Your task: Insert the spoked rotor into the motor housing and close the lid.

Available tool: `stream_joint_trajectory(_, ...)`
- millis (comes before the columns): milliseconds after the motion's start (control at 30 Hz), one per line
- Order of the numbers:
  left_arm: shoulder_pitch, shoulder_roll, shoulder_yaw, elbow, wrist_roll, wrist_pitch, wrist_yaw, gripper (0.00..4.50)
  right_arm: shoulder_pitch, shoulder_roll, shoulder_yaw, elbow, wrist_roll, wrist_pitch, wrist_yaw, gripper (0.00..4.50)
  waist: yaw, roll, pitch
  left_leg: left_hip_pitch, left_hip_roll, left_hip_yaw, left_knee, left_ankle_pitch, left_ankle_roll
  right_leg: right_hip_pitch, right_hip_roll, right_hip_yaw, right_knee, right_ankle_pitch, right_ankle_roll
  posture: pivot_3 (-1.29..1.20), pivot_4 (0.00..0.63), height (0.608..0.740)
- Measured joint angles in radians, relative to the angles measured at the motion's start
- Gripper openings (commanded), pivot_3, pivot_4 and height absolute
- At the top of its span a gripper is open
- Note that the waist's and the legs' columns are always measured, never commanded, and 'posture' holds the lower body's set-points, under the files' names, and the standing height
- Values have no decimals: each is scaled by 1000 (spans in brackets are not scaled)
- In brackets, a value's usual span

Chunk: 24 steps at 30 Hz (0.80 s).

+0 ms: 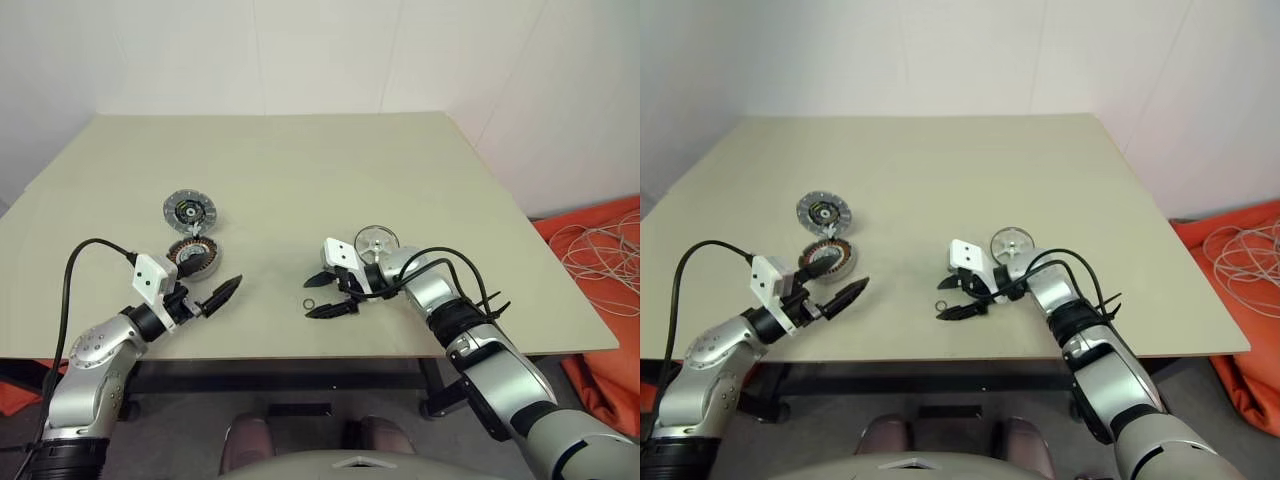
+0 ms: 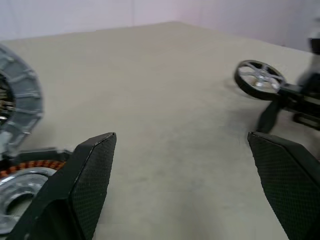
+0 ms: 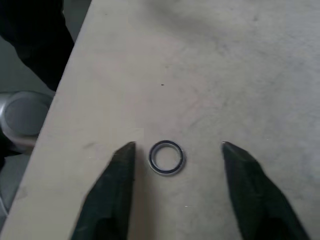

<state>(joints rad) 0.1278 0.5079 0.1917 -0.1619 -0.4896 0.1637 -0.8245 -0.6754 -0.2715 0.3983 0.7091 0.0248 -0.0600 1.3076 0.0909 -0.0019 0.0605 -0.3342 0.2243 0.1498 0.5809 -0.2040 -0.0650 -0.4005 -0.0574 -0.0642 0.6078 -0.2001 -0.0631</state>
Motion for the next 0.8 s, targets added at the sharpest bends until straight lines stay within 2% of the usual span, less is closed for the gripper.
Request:
stream_joint_trajectory(133,39,43,0,-22,-34,41,-54,4500,-6,0,-11,20,-8,-21,-1,666,0,0,0,-1,0,0,0,-1,1,0,0,0,0,1,-3,0,0,740)
stream_joint_trajectory(167,42,49,1,-25,-39,47,-62,4500,-6,2,-12,21,-10,-23,-1,594,1,0,0,-1,0,0,0,-1,1,0,0,0,0,1,-4,0,0,740)
stream_joint_trajectory(533,38,105,0,-49,-51,66,-133,4500,16,-6,-32,-20,-7,1,19,594,2,1,0,0,0,0,0,0,1,0,0,0,0,1,-3,0,0,740)
stream_joint_trajectory(800,7,103,1,-40,-55,59,-161,4500,100,-122,-78,-225,33,83,43,594,3,0,0,0,0,0,0,0,0,0,0,0,0,-1,-1,0,0,740)
